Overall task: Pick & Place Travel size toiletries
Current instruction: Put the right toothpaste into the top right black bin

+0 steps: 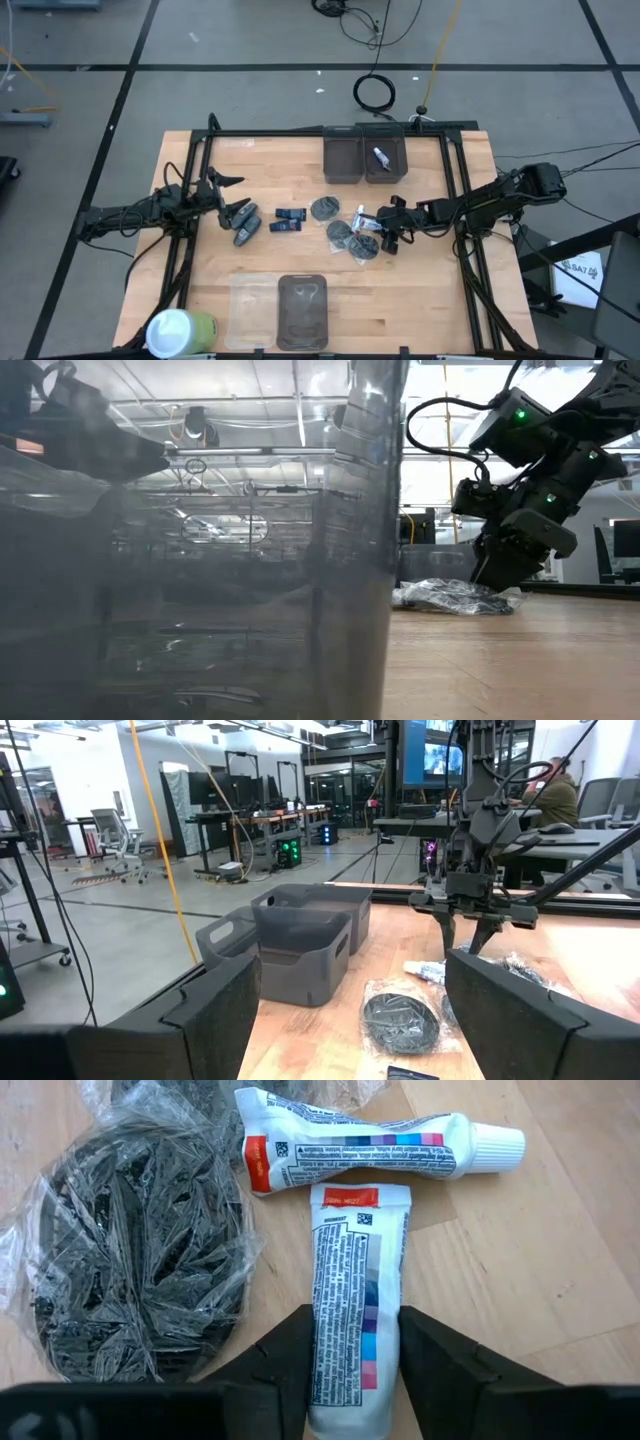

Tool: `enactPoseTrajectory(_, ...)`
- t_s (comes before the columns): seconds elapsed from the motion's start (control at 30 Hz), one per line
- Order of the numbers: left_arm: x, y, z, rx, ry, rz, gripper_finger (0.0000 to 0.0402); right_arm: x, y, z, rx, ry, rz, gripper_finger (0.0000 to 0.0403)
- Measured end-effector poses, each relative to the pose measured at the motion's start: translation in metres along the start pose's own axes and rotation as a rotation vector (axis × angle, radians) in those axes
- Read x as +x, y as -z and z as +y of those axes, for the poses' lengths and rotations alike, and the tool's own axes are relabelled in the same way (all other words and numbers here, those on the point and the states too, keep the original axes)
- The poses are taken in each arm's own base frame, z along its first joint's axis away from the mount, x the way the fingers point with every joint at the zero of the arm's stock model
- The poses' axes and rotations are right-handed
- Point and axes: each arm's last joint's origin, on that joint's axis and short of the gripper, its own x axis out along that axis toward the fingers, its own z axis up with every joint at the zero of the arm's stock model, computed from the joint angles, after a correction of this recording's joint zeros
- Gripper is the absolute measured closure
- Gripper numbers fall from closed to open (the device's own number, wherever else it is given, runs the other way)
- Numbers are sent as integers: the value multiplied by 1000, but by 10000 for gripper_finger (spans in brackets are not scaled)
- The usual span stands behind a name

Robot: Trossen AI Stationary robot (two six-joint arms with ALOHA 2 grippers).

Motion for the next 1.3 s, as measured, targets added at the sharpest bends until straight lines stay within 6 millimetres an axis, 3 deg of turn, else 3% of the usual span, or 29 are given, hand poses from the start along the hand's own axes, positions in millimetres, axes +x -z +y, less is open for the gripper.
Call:
enactPoseTrajectory(0.93,0,0,0,0,0,0,91,0,0,0,-4,0,3,276)
enactPoseTrajectory(1.3,0,0,0,0,1,0,92,0,0,0,-10,-2,4,312)
